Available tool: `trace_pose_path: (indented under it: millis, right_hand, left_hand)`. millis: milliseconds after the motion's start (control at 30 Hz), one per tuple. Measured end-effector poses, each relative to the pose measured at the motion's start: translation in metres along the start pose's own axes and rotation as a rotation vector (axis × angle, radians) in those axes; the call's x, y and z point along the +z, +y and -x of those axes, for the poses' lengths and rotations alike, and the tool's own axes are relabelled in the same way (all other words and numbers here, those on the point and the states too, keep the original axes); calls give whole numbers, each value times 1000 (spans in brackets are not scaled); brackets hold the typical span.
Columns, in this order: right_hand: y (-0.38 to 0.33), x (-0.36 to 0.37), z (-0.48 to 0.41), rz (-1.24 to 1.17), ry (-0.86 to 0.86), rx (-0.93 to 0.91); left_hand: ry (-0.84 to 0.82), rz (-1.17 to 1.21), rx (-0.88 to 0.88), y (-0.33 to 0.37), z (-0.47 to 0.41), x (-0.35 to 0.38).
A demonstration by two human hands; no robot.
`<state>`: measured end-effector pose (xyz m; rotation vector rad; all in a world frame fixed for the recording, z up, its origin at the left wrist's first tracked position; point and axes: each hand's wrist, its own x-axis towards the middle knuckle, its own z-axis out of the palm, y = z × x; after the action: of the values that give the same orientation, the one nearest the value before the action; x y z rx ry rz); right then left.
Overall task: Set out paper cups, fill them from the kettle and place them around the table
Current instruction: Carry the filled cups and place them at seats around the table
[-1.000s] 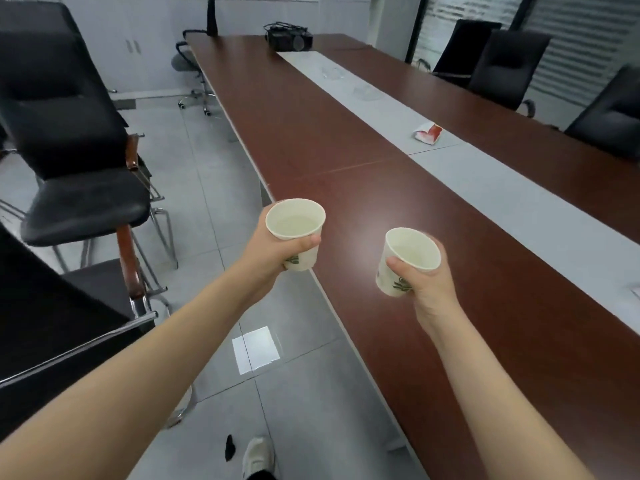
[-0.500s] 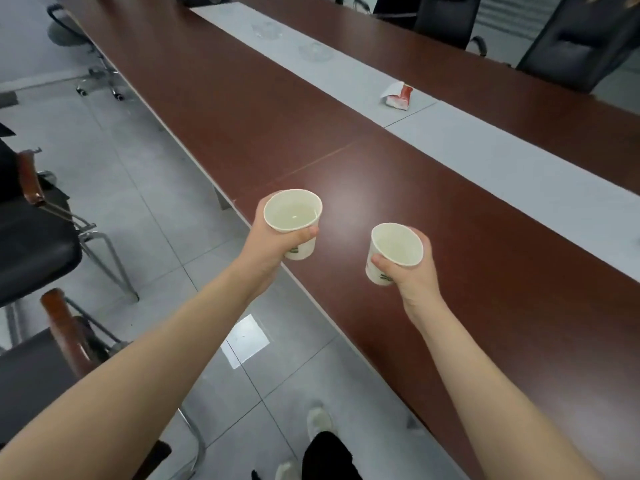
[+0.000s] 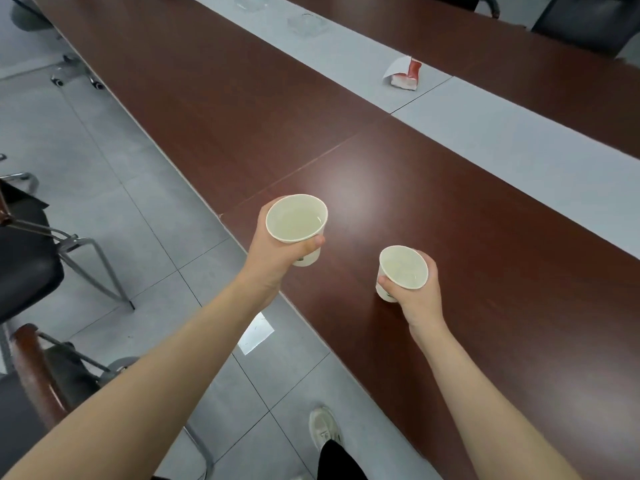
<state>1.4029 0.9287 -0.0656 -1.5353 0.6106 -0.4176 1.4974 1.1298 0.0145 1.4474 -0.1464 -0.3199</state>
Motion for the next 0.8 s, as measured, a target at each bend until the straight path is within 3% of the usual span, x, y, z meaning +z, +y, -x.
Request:
trace_pose_path:
  millis: [567, 800]
  right_hand:
    - [27, -8, -17, 111, -48, 25]
    - [25, -30, -20, 166, -272, 221]
  left_hand:
    - [-27, -9, -15, -8, -26, 7]
    - [-26, -16, -10, -1, -30, 6]
